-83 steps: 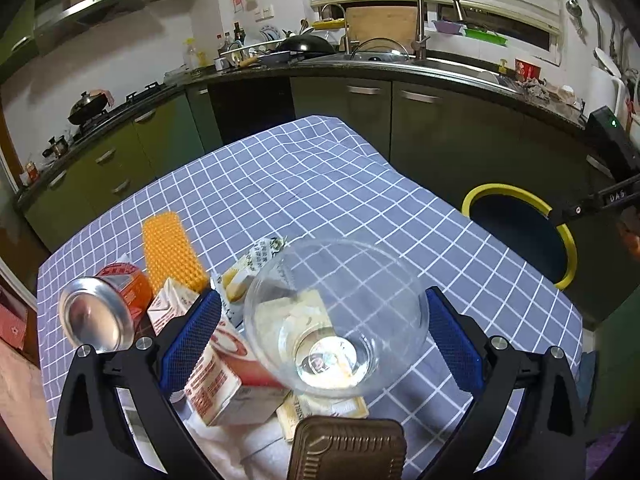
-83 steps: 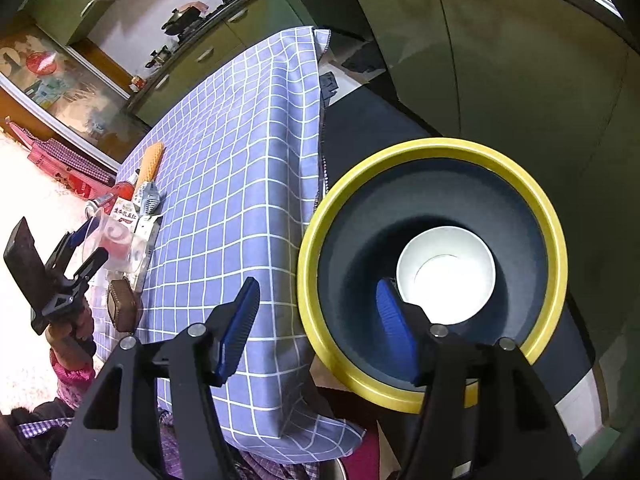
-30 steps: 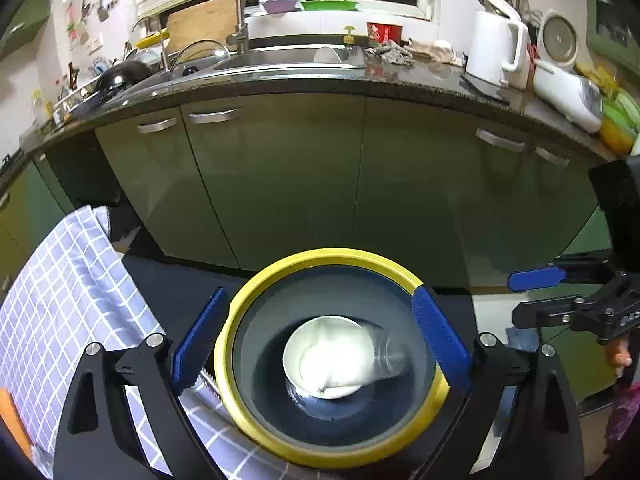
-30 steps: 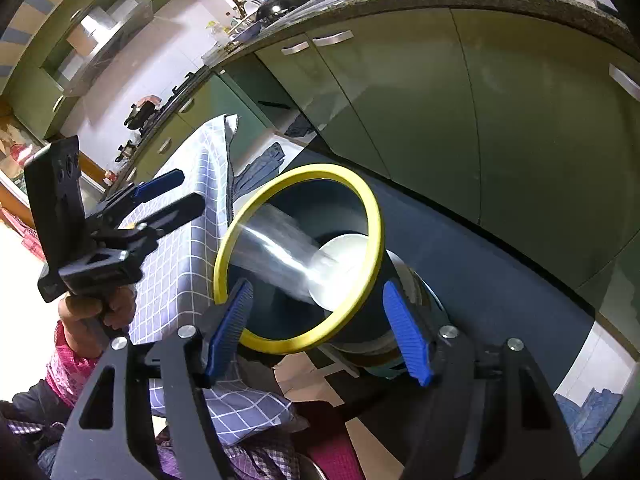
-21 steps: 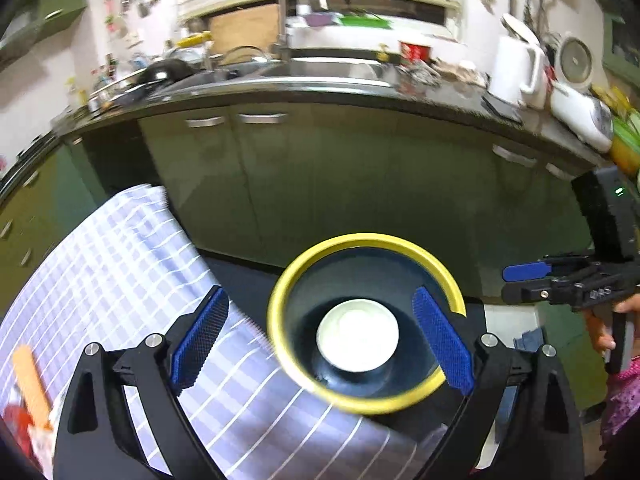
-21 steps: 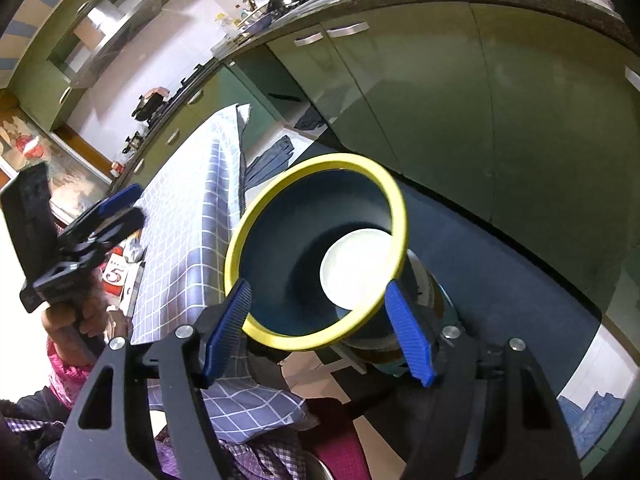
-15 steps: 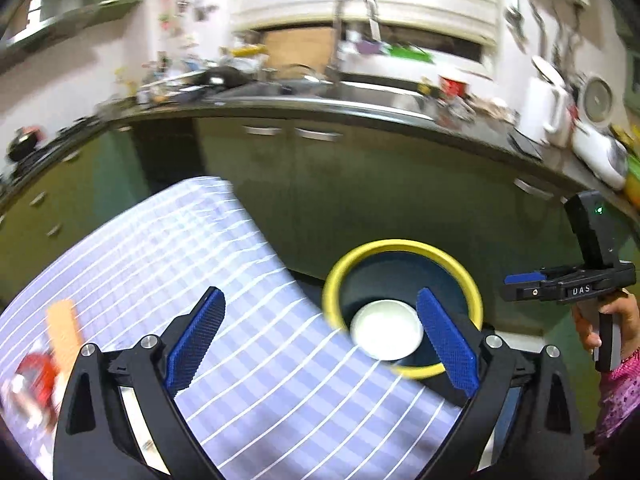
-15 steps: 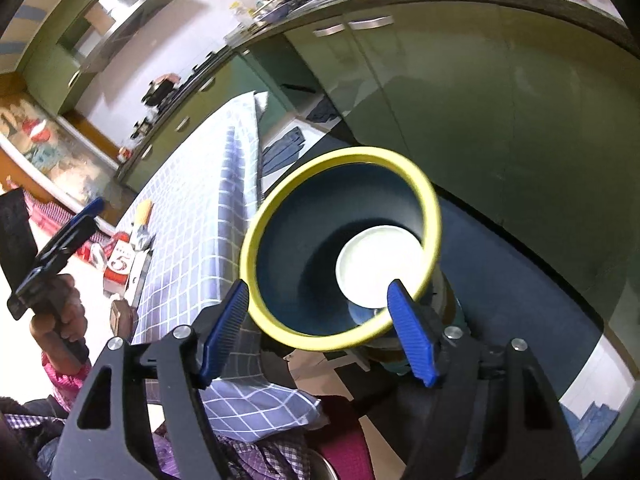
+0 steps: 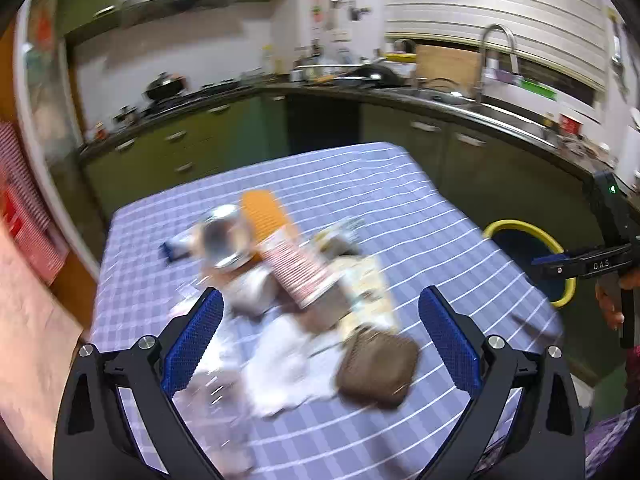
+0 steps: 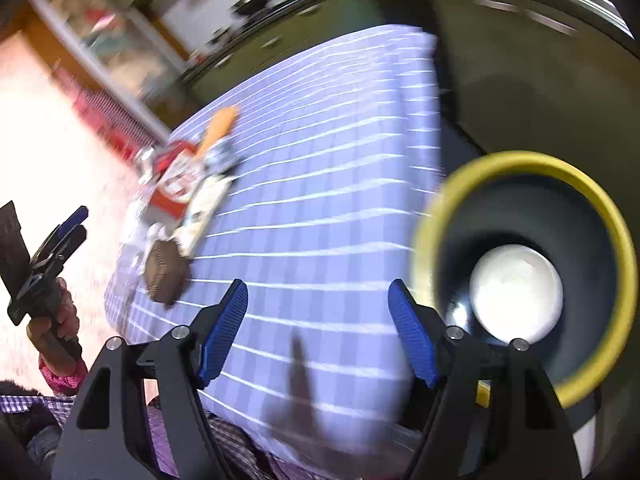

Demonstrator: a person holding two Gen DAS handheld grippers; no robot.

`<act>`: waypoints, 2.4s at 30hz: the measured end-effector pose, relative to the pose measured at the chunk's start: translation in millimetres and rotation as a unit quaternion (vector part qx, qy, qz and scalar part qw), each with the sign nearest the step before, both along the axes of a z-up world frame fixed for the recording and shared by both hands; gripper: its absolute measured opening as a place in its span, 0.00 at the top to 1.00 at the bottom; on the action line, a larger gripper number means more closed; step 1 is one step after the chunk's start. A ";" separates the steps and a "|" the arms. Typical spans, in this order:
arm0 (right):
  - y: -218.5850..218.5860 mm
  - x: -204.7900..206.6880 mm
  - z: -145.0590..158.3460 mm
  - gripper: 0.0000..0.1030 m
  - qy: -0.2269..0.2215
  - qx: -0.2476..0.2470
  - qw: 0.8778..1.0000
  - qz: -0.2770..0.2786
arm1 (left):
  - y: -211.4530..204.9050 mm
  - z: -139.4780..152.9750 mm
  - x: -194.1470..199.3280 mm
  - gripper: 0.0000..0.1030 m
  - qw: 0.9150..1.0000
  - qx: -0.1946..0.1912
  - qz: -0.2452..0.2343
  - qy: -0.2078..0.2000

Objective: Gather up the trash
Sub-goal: 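Grasp the brown square plastic lid with the right gripper, then carry the brown lid over the bin and open the right gripper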

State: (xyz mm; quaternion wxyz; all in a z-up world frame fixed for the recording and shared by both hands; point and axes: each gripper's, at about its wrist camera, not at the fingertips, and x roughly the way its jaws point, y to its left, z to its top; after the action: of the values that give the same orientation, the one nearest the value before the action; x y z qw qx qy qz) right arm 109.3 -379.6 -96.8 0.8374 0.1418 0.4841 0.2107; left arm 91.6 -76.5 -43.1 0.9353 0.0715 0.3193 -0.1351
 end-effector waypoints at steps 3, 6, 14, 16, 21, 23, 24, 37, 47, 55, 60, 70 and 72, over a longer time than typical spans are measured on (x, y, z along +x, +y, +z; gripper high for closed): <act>54.4 9.9 7.0 0.33 -0.012 -0.013 0.997 0.071 | 32.6 -9.2 -9.4 0.06 1.000 -0.003 0.028 0.002; 110.3 6.8 11.6 0.33 -0.044 -0.046 0.988 0.140 | 50.0 -12.5 -17.5 0.06 0.999 -0.005 0.047 -0.001; 193.8 -7.6 3.1 0.33 -0.118 -0.125 0.960 0.222 | 83.7 -18.8 -32.0 0.06 0.997 -0.017 0.069 -0.001; 199.8 -6.8 1.2 0.33 -0.123 -0.139 0.957 0.222 | 87.8 -19.7 -33.3 0.06 0.997 -0.020 0.074 0.000; 212.1 -4.1 -8.8 0.33 -0.133 -0.169 0.949 0.230 | 94.0 -24.1 -37.5 0.06 0.996 -0.030 0.083 0.002; 216.0 -2.3 -13.6 0.33 -0.132 -0.180 0.947 0.233 | 94.9 -25.8 -38.5 0.06 0.996 -0.033 0.085 0.004; 217.2 -1.4 -15.6 0.33 -0.132 -0.184 0.945 0.234 | 95.4 -27.5 -38.5 0.06 0.996 -0.034 0.086 0.006; 204.7 -6.5 -5.3 0.44 -0.156 -0.167 0.950 0.215 | 93.4 -31.6 -37.0 0.06 0.996 -0.033 0.088 0.011; 110.6 -12.9 19.7 0.44 -0.154 -0.146 0.975 0.071 | 84.3 -32.7 -35.9 0.06 0.997 -0.026 0.078 0.012; -25.0 -14.3 0.2 0.43 -0.072 -0.171 0.972 -0.146 | 74.3 -37.6 -29.0 0.06 0.997 -0.024 0.068 0.023; -70.9 -12.0 -29.8 0.43 -0.019 -0.188 0.961 -0.200 | 65.8 -37.9 -24.6 0.06 0.998 -0.018 0.062 0.024; -97.1 -7.6 -52.9 0.34 0.006 -0.182 0.952 -0.247 | 56.5 -40.0 -17.7 0.06 0.998 -0.007 0.059 0.033; -94.6 -8.6 -50.8 0.34 0.001 -0.180 0.952 -0.247 | 57.2 -41.4 -15.1 0.06 0.998 -0.007 0.061 0.035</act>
State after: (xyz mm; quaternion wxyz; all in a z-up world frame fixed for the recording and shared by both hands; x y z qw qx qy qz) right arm 100.8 -474.2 -147.7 0.8742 0.1038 0.4650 -0.0937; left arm 76.5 -19.3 -84.5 0.9305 0.0403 0.3546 -0.0828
